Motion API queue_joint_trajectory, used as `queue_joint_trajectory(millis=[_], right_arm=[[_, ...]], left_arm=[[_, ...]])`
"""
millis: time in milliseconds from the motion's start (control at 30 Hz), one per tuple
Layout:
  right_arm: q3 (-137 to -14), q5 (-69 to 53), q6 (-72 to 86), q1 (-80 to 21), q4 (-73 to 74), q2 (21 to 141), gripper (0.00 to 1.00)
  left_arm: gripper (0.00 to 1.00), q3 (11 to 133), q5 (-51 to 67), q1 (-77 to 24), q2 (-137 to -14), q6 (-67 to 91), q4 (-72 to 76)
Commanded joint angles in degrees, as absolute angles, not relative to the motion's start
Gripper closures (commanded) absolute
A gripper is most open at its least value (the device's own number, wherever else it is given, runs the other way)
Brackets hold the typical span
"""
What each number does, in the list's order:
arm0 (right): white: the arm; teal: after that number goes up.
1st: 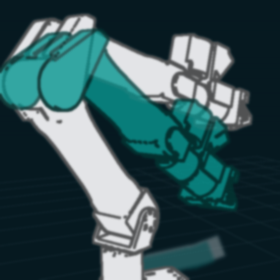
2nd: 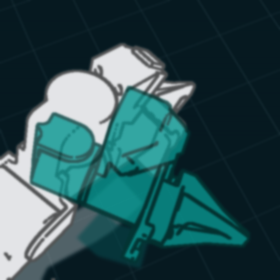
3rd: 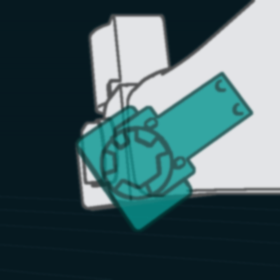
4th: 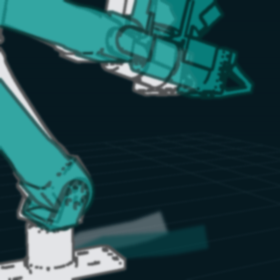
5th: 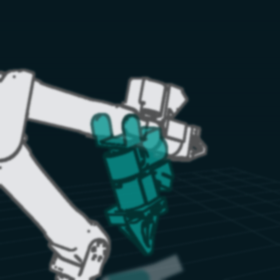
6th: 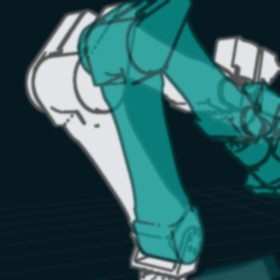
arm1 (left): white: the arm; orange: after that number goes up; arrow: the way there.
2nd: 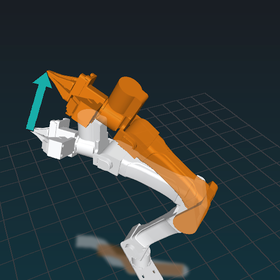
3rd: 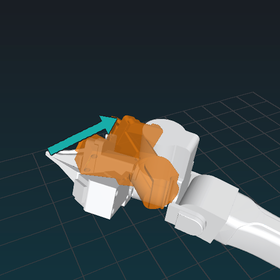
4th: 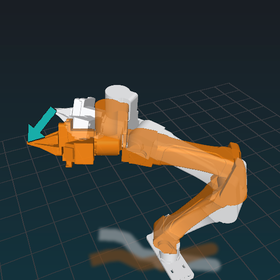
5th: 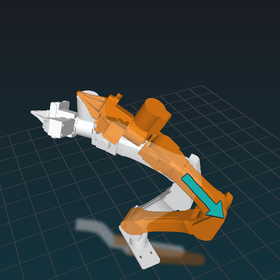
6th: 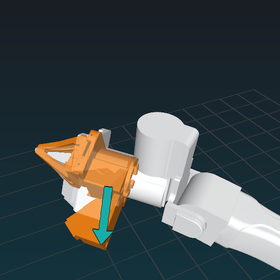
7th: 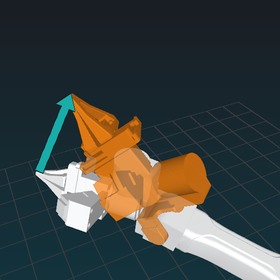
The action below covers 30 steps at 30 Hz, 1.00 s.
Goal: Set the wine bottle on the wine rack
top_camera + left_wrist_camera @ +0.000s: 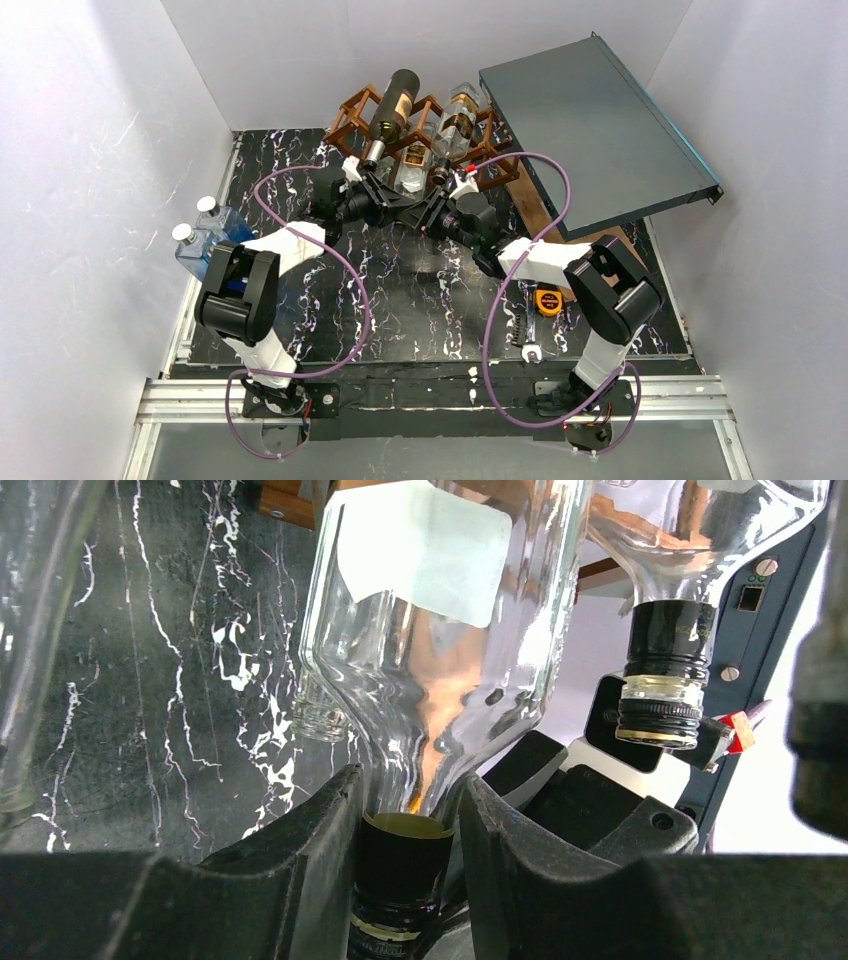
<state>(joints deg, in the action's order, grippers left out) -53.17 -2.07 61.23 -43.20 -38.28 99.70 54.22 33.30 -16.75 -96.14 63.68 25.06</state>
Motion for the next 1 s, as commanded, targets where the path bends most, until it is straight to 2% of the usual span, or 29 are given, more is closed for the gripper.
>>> queue_joint_trajectory(millis=[0, 167, 300, 600, 967], right_arm=[[-56.0, -3.08, 58.14, -44.03, -34.8, 96.72, 0.47], [-57.43, -2.84, 53.09, -44.03, -25.89, 93.48, 0.26], [-57.92, -1.54, 48.96, -44.03, -18.49, 89.17, 0.14], [-59.96, 6.23, 38.91, -43.92, -5.74, 78.53, 0.06], [-58.5, 9.72, 35.66, -40.59, -1.87, 71.42, 0.02]], left_arm=[[0.98, 52.34, 31.12, -16.37, -94.41, 65.78, 23.21], [1.0, 51.78, 31.24, -15.66, -94.28, 66.48, 24.57], [1.0, 50.91, 31.64, -14.67, -93.99, 67.21, 25.07], [1.0, 48.55, 33.71, -12.83, -95.68, 73.79, 29.95], [1.0, 50.83, 35.93, -11.45, -101.15, 76.47, 34.94]])
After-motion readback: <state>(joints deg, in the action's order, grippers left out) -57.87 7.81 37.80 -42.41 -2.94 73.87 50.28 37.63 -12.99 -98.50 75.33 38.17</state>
